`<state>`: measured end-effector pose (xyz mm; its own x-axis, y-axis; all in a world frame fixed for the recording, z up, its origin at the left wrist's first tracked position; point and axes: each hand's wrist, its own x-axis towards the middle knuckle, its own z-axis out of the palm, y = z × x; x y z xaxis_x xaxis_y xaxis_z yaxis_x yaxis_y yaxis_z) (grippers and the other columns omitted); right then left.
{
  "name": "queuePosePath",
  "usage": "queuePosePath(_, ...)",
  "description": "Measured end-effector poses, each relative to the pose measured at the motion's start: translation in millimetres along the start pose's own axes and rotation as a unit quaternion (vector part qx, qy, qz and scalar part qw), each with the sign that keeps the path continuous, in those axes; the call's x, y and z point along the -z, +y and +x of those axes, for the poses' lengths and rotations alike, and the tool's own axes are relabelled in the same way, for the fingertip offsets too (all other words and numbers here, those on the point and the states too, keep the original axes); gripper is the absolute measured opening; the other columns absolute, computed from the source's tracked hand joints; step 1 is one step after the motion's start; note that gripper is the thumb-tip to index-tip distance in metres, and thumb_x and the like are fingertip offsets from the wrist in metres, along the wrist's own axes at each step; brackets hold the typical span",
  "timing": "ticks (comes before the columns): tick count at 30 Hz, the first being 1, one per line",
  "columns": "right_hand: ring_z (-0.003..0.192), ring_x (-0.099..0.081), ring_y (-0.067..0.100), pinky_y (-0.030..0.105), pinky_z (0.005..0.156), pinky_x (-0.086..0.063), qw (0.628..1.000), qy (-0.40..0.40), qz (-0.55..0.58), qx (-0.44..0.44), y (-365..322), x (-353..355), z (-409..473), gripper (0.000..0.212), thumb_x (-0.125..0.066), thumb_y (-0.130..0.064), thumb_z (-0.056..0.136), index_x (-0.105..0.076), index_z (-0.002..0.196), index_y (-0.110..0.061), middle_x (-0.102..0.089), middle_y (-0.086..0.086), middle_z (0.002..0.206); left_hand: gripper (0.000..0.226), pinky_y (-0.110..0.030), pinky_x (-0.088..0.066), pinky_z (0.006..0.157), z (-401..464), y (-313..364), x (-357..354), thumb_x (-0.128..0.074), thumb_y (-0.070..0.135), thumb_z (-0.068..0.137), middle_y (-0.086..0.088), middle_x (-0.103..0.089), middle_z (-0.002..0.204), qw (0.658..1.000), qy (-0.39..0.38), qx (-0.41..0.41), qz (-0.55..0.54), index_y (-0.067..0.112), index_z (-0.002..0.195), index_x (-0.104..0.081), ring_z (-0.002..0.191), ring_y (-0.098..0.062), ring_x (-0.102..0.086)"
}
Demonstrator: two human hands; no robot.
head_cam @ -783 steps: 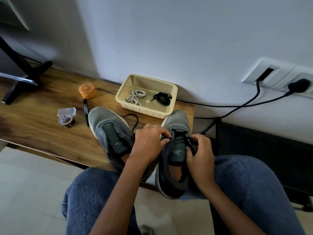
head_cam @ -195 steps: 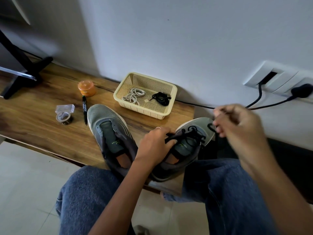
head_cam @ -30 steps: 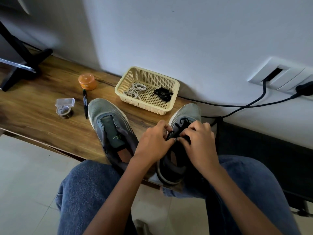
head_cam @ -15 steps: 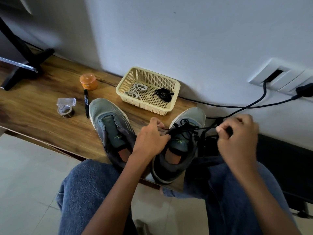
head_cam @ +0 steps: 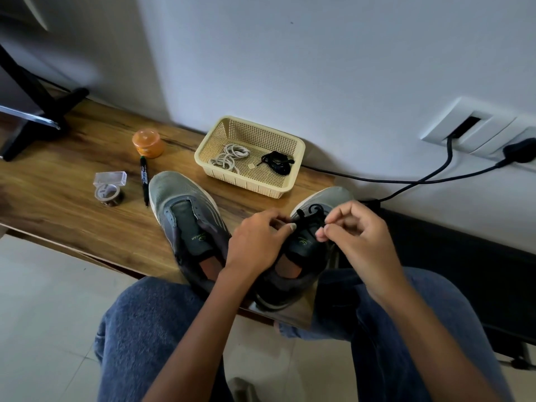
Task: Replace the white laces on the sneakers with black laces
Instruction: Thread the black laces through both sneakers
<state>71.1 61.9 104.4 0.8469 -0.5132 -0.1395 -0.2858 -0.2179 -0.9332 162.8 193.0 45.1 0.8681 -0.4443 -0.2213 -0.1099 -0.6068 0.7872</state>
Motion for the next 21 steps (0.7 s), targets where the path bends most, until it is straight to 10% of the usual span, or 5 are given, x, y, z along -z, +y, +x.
queuePosePath(4,0.06,-0.062,0.02,0.022,0.055,-0.05,0.987,-0.065,0.13,-0.061,-5,0,4,0.03,-0.042,0.014,0.087,-0.062,0.097,-0.004,-0.061,0.01,0.07,0.02,-0.036,-0.049,0.084,5,-1,-4,-0.054,0.036,0.095,0.006,-0.067,0.105,1.0,-0.022,-0.006,0.001,0.032,0.111,-0.066,0.099,-0.018,-0.06)
queuePosePath(14,0.097,-0.051,0.016,0.033,0.078,-0.042,0.901,-0.041,-0.426,0.074,25,-15,15,0.019,-0.059,-0.031,0.09,-0.069,0.098,-0.017,-0.051,-0.002,0.103,0.02,-0.033,-0.043,0.078,20,-6,-12,-0.047,0.03,0.099,0.0,-0.067,0.1,0.996,-0.022,0.063,-0.063,0.025,0.098,-0.067,0.099,-0.023,-0.059)
queuePosePath(21,0.082,-0.056,0.025,0.033,0.068,-0.027,0.841,0.025,-0.496,0.216,34,-28,19,0.018,-0.078,-0.016,0.072,-0.061,0.077,-0.021,-0.061,-0.005,0.081,0.021,-0.033,-0.04,0.073,23,-8,-14,-0.047,0.031,0.098,-0.002,-0.067,0.096,0.995,-0.015,0.073,-0.061,0.03,0.082,-0.06,0.098,-0.026,-0.059)
